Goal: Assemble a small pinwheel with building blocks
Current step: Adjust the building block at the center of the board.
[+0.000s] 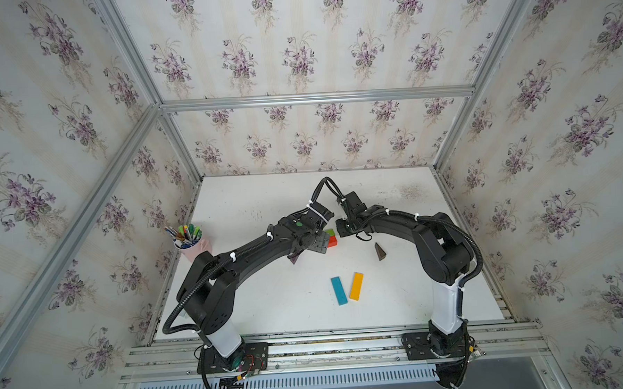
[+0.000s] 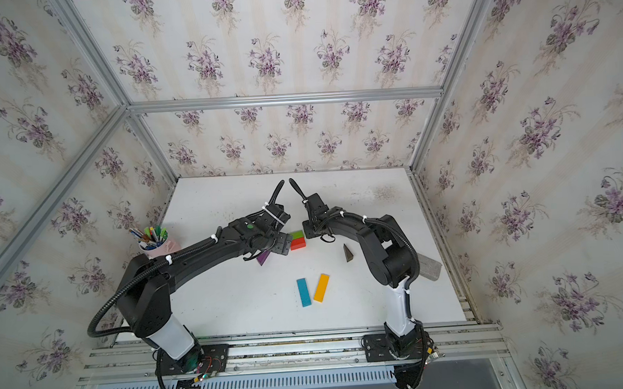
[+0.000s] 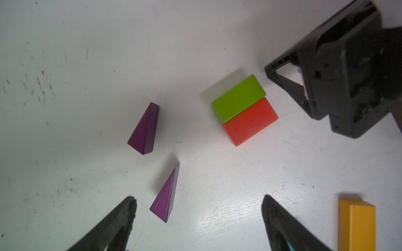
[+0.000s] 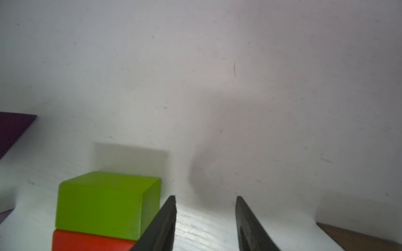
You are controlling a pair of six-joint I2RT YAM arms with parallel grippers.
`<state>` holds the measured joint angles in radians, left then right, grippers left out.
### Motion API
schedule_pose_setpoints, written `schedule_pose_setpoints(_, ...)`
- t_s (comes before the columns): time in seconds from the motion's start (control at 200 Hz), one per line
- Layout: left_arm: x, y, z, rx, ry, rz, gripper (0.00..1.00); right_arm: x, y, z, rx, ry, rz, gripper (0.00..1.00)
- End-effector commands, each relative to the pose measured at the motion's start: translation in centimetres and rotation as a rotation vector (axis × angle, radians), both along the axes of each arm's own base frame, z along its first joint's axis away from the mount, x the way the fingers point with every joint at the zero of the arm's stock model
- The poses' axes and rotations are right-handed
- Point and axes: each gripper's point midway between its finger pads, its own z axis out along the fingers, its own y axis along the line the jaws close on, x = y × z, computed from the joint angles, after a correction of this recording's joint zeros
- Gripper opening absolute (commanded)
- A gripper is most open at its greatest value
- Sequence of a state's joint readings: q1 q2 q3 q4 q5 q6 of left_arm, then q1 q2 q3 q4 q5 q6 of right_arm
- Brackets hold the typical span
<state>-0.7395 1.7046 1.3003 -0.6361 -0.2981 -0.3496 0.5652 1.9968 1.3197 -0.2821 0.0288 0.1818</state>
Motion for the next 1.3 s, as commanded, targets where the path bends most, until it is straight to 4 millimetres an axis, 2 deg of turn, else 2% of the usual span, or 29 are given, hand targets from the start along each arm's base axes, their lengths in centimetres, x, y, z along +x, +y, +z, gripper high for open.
schedule_pose_setpoints(0.0,0.4,0.3,0.1,0.008,-0.016,0.034,0.92,0.6,0.7,0.0,0.014,-0.013,0.025,0.46)
schedule_pose_setpoints(0.325,0.3,0.9,1.3,0.0,-0.044,0.037,0.94,0.8,1.4,-0.3,0.033,-0.003,0.043,0.46)
schedule_pose_setpoints(1.294,0.0,1.4,2.2,-0.004,-0.066,0.04,0.96,0.4,2.4,-0.2,0.053,0.009,0.071,0.46)
